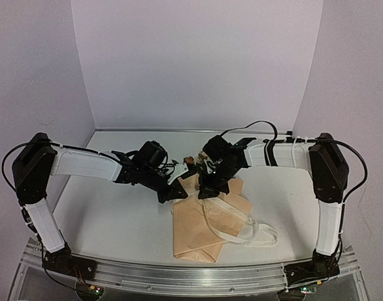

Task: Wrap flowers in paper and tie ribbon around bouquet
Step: Cross the ribbon over the folded bouquet, then pick up the ribbon from the folded bouquet.

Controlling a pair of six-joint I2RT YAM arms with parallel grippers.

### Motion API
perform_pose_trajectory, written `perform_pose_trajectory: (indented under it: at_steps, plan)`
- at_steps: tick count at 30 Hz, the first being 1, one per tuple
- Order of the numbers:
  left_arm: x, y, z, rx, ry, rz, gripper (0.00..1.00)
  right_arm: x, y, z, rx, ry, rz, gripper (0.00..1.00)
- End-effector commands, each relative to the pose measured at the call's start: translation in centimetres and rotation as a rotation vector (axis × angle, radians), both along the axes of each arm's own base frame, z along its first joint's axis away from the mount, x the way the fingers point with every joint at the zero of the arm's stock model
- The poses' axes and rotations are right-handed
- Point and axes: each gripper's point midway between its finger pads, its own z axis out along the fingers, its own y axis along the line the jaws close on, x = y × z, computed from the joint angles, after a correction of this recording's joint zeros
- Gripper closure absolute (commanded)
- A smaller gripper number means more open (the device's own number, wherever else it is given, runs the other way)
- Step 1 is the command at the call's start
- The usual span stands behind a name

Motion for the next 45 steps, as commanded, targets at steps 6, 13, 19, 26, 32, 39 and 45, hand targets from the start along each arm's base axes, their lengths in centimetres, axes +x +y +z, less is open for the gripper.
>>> perform_pose_trajectory:
  at_steps: [6,13,19,26,32,39,45]
  plan:
    - [-0.7,-0.2,-0.9,0.009,0.083,-0.012,0.9,-0.1,-1.5,0.9,-0.072,-0.062,0.077,0.85]
    - [-0.5,-0.6,-0.6,0.001,0.106,0.004,0.59,-1.3,-2.5,4.2,-0.025,-0.113,0.1,0.66]
    - [-1.2,-1.2,0.6,-0.048,0.129,-0.021,0.5,-1.1,-5.5,4.7,-0.077,-0.182,0.08,0.55]
    - [-3.3,-2.5,0.4,-0.045,0.18,-0.093,0.64,0.7,-5.9,4.8,-0.048,-0.136,0.046,0.52]
    - [-5.1,-3.0,-0.7,-0.004,0.247,-0.143,0.73,1.3,-4.9,3.9,-0.053,-0.108,0.068,0.52]
    - [-5.0,-3.1,-0.7,-0.003,0.264,-0.12,0.71,1.6,-4.7,2.4,-0.078,-0.081,0.076,0.52]
    - [-2.5,-4.3,6.0,-0.182,0.197,0.013,0.58,0.8,-5.0,0.7,-0.096,-0.043,0.102,0.55]
